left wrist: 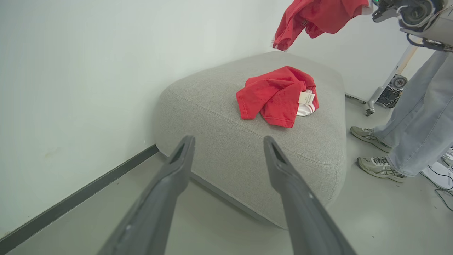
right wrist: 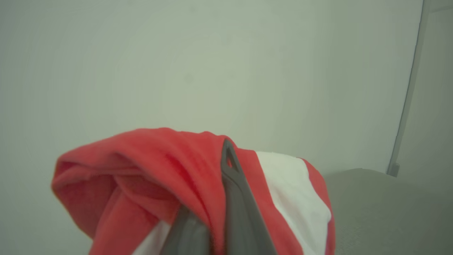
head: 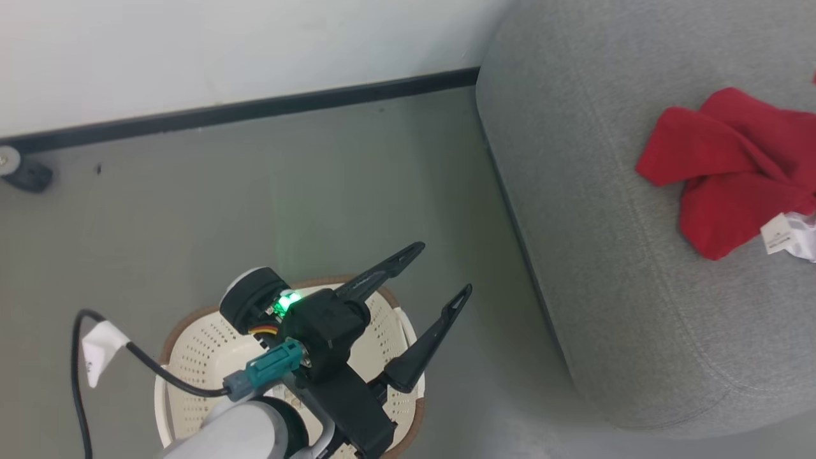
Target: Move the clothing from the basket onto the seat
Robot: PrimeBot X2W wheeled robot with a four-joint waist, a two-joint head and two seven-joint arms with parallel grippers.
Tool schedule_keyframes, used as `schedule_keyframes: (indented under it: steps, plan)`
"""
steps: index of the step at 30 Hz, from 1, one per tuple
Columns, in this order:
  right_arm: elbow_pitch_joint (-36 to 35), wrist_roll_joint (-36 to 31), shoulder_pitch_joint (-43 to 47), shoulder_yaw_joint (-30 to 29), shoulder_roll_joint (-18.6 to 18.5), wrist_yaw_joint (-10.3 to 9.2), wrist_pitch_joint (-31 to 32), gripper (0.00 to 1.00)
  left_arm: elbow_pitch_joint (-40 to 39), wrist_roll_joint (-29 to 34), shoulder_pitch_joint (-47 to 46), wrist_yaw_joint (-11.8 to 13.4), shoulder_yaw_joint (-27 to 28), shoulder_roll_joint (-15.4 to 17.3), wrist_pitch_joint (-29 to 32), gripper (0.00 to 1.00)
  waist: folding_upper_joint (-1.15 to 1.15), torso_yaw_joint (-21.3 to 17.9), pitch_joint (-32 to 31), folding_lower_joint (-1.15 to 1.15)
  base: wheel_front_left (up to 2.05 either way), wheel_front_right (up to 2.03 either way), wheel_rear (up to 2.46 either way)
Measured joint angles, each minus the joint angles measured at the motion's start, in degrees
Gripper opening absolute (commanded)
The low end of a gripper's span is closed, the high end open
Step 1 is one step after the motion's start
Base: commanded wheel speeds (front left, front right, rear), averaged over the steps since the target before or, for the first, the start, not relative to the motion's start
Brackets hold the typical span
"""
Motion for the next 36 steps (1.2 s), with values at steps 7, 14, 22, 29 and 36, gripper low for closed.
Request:
schedule_keyframes:
  steps: [7, 14, 22, 29, 36]
  plan:
    - [5.08, 0.12, -2.57, -1.7, -0.68, -1.0, -0.02, 0.0, -1.83, 0.02, -1.62, 0.05, 1.2, 1.09, 1.19, 1.0, 0.0, 1.6, 4.78, 0.0, 0.0, 0.0, 0.0]
    - [8.94, -0.13, -4.83, -1.7, -0.18, -3.46, -0.08, 0.0, -1.94, 0.01, -2.13, 0.07, 2.91, 2.98, 1.56, 1.0, 0.0, 2.92, 9.31, 0.01, 0.0, 0.0, 0.0]
    - [13.24, -2.09, -4.27, 4.58, 4.59, -2.21, -0.05, 0.0, -0.25, 0.0, -3.24, -0.02, 3.53, 2.32, 0.56, 1.0, 0.0, 5.23, 11.43, 0.0, 0.0, 0.0, 0.0]
    - [17.27, -4.0, -1.35, 8.51, 6.11, -0.86, 0.96, 0.0, 1.24, -0.19, -3.2, -0.44, 4.14, 2.16, -1.23, 1.0, 0.0, 5.93, 10.23, -0.01, 0.0, 0.0, 0.0]
    - [18.85, -5.9, -0.26, 10.04, 6.2, -0.86, 0.93, 0.65, 3.32, -0.68, -2.7, -0.45, 4.47, 1.74, -3.23, 1.0, -0.01, 5.99, 7.81, -0.01, 0.0, 0.0, 0.0]
